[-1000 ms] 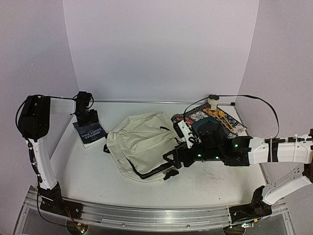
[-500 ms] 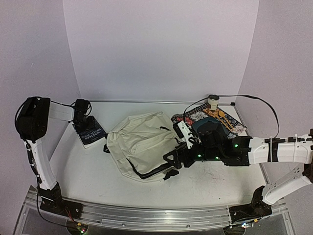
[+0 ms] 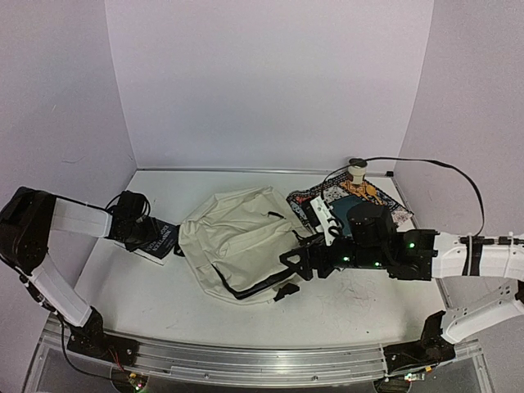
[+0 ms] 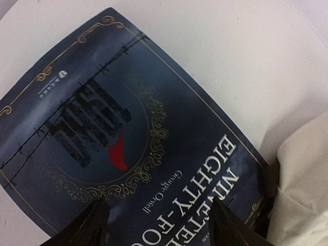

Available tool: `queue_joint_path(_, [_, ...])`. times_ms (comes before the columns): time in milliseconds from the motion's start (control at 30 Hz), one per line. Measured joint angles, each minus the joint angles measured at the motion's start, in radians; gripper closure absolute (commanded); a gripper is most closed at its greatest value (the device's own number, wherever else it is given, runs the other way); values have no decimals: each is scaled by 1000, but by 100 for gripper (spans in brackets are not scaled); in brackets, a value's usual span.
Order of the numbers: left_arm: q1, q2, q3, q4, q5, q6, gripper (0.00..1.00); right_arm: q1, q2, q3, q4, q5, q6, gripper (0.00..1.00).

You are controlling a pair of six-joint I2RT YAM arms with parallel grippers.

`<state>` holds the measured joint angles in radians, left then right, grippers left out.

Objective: Pack the student bag
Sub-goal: Move the pen to the center of the board.

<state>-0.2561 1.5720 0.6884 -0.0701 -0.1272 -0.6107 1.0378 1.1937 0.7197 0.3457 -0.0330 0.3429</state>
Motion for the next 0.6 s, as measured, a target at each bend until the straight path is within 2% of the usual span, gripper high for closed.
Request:
queue_joint_path(367, [-239, -245, -176, -45, 101, -207, 31, 0, -39, -42, 7, -4, 22, 18])
queue_joint_path(500, [-261, -356, -178, -224, 117, -235, 30, 0, -42, -45, 7, -3, 22, 18])
queue_joint_path(600, [-241, -375, -126, -371, 87, -205, 30, 0, -47, -45, 7, -3, 22, 18])
